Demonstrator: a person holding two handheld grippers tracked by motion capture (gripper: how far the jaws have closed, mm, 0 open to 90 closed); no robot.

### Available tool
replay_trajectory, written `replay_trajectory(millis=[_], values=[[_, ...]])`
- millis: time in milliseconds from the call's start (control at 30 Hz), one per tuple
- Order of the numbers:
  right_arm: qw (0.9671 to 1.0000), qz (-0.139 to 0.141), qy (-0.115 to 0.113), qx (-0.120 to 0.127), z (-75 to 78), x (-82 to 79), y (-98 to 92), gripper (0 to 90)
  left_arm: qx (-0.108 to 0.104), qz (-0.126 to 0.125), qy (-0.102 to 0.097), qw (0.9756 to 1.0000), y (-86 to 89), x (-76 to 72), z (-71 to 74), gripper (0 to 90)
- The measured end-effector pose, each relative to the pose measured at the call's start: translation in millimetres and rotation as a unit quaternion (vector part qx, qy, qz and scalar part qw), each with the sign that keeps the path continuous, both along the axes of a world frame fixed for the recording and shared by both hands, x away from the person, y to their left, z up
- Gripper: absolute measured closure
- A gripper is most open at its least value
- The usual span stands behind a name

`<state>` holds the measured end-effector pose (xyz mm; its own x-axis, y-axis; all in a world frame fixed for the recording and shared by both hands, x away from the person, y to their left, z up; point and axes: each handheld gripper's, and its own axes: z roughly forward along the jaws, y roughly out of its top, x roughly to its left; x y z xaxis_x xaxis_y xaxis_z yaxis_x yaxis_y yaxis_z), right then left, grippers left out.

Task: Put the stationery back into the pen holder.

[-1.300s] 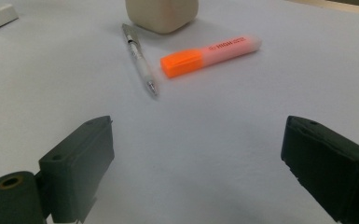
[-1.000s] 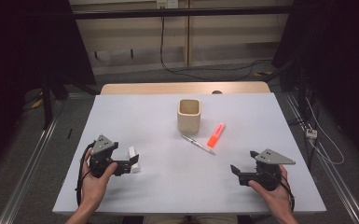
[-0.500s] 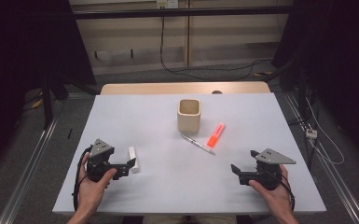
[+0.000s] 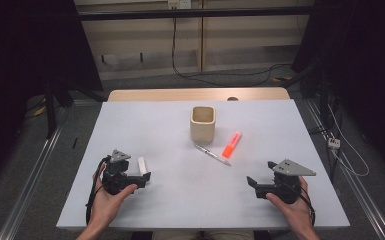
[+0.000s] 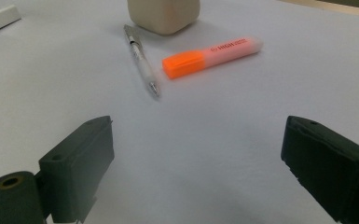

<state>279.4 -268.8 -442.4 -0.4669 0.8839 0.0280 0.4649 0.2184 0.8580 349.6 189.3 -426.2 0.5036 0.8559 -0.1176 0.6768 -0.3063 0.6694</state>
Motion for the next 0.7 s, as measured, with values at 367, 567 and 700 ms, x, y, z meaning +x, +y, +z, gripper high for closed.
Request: replay_trajectory(millis=[367, 567, 700], values=[[1.0, 0.002, -0.002, 0.001, 0.7, -3.5, -1.1, 9.2, 0.032, 0.008, 0.056, 0.9979, -11.5, 11.3, -4.7, 23.6], [1.0, 0.004, -0.001, -0.001, 0.3, -2.5, 0.1, 9.2, 0.028, 0.014, 0.083, 0.9961, -14.5, 15.8, -5.5, 33.8], [1.0, 0.004, -0.002, -0.001, 0.4, -2.6, 0.1, 9.1, 0.031, 0.021, 0.093, 0.995, -14.9, 17.2, -7.1, 35.4]])
